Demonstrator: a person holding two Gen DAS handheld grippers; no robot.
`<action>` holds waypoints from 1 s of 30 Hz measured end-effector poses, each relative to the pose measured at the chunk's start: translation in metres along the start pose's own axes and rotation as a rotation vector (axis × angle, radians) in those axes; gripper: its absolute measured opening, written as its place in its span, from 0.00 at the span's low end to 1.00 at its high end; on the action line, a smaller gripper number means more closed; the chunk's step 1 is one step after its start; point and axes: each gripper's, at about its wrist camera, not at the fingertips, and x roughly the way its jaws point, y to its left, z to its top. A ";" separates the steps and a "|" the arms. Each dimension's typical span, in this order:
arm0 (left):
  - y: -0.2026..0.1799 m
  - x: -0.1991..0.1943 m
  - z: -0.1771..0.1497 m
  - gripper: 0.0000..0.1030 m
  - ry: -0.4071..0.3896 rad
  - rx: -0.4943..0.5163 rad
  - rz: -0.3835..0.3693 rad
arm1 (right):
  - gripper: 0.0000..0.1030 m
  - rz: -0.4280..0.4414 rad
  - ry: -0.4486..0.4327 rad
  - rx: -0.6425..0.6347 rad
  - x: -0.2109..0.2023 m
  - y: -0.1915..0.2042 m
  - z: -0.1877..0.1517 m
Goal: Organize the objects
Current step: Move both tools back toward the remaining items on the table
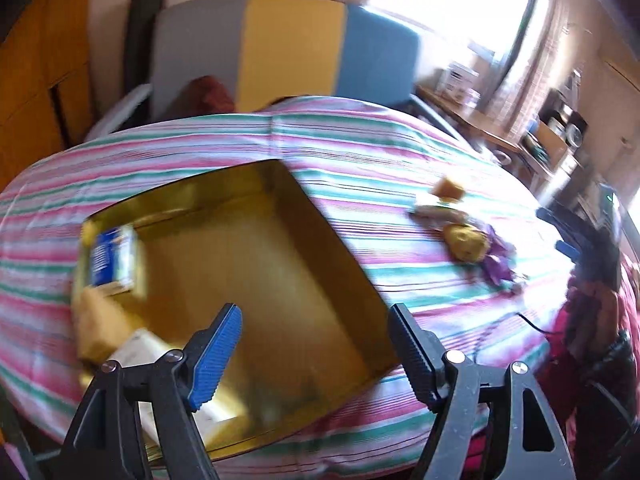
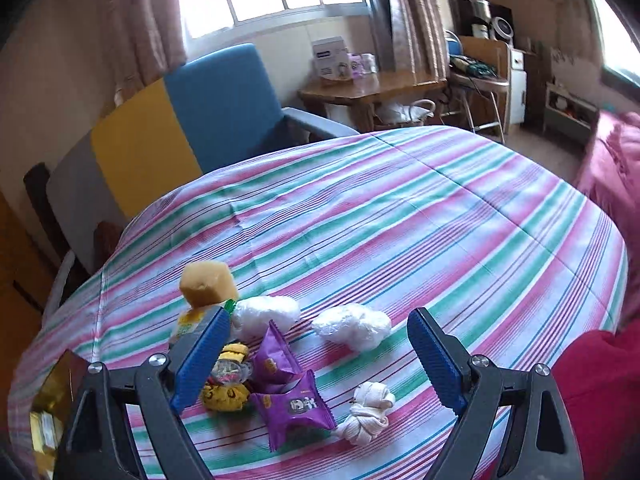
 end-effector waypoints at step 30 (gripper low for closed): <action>-0.180 0.168 0.065 0.63 0.243 0.116 -0.306 | 0.88 0.160 0.183 0.169 0.028 -0.023 -0.008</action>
